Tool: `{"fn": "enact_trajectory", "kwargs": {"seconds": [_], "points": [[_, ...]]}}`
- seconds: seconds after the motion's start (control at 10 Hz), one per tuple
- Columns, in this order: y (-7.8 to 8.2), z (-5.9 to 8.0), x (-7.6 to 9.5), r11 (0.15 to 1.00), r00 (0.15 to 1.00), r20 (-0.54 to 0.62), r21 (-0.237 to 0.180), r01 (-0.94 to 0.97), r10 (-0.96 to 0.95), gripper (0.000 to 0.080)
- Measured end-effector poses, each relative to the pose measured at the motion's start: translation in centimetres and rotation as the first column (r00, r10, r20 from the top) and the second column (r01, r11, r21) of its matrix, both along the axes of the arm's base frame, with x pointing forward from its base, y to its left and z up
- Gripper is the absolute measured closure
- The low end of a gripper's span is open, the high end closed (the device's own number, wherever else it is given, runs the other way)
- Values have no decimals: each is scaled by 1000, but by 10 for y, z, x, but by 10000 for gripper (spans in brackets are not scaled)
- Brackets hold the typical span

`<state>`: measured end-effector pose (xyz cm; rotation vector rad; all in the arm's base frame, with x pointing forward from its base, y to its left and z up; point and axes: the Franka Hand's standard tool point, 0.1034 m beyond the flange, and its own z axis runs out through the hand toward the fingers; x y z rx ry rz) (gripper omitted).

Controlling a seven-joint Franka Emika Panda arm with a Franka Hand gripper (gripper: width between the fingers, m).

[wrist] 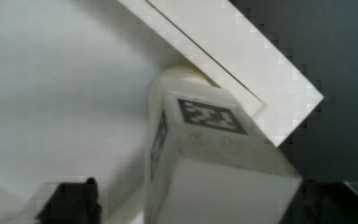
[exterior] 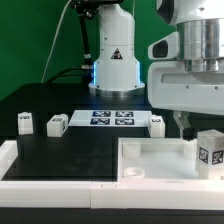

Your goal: Assemble one leg

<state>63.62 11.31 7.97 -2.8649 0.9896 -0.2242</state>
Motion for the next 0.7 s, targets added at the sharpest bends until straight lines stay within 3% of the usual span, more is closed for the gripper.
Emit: {"fn": "enact_trajectory", "kwargs": {"seconds": [0.1,0.3,0.7], "points": [[1,-1,-1,986,987,4,-28,-162,162,162],[5,-2,-2,898,901,-2,-77,-433,435,153],[7,-2,-2,691,702,-30,-144,-708,712,151]]}}
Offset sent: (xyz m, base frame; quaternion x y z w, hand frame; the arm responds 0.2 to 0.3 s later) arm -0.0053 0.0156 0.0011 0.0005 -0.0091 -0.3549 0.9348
